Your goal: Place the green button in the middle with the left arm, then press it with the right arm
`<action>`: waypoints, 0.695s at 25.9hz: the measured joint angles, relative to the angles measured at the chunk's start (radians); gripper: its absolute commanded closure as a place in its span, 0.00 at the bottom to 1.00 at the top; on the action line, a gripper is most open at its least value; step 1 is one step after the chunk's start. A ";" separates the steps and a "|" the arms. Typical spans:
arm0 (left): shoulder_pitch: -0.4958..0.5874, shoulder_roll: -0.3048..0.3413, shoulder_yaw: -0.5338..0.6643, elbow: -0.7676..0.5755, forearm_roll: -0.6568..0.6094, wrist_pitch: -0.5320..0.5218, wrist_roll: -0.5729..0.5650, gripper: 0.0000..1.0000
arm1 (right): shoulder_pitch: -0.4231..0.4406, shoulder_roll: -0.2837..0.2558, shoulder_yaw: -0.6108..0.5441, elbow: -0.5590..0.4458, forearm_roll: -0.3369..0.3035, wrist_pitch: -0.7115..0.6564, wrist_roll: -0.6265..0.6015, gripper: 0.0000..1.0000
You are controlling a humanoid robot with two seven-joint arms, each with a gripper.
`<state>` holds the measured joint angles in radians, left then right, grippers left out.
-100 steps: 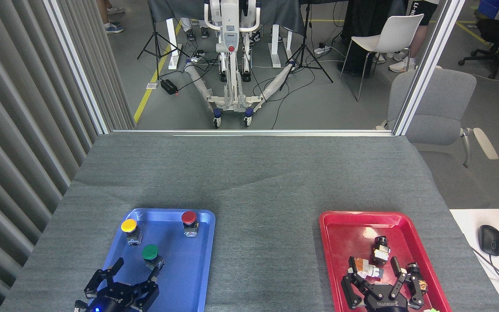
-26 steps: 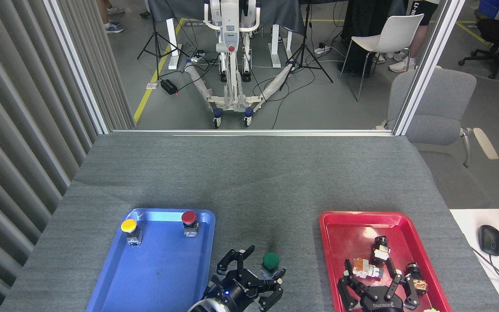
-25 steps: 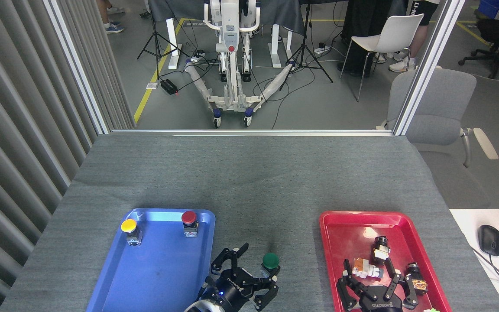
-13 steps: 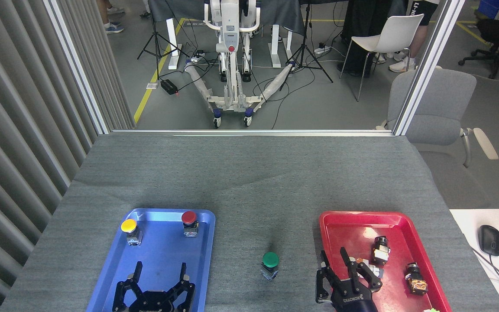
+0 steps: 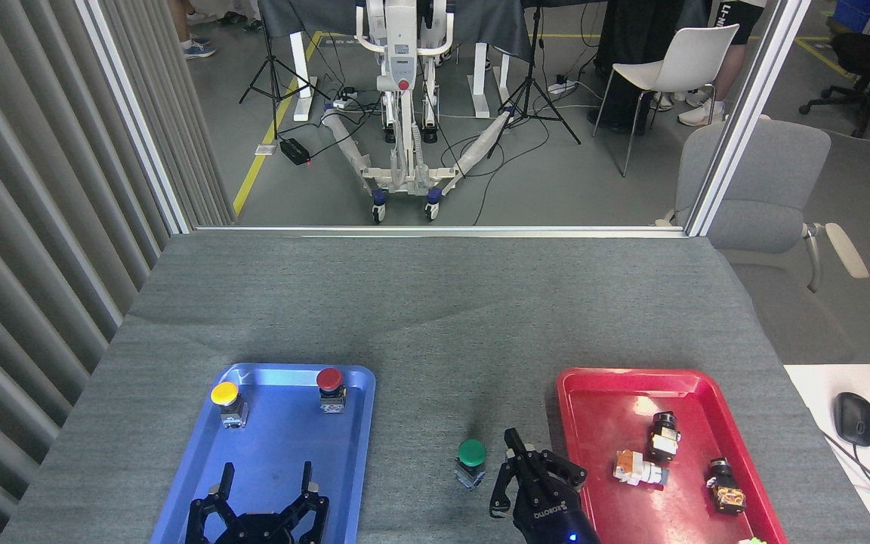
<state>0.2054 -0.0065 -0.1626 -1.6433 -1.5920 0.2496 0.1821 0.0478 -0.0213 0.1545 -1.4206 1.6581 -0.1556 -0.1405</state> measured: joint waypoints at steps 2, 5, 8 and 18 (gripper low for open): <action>0.002 0.000 0.005 0.002 0.001 0.003 0.000 0.01 | -0.012 0.004 0.013 0.022 0.000 0.000 0.001 1.00; 0.004 0.000 0.015 0.003 0.003 0.004 -0.003 0.01 | -0.027 0.009 0.031 0.060 0.007 0.001 0.001 1.00; 0.005 -0.001 0.025 0.003 0.021 0.004 -0.018 0.01 | -0.040 0.016 0.042 0.101 0.021 0.005 0.001 1.00; 0.005 0.001 0.038 0.002 0.074 -0.001 -0.029 0.01 | -0.049 0.024 0.054 0.145 0.029 0.010 -0.001 1.00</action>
<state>0.2101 -0.0058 -0.1245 -1.6411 -1.5183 0.2487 0.1528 -0.0015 0.0025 0.2084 -1.2760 1.6868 -0.1461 -0.1418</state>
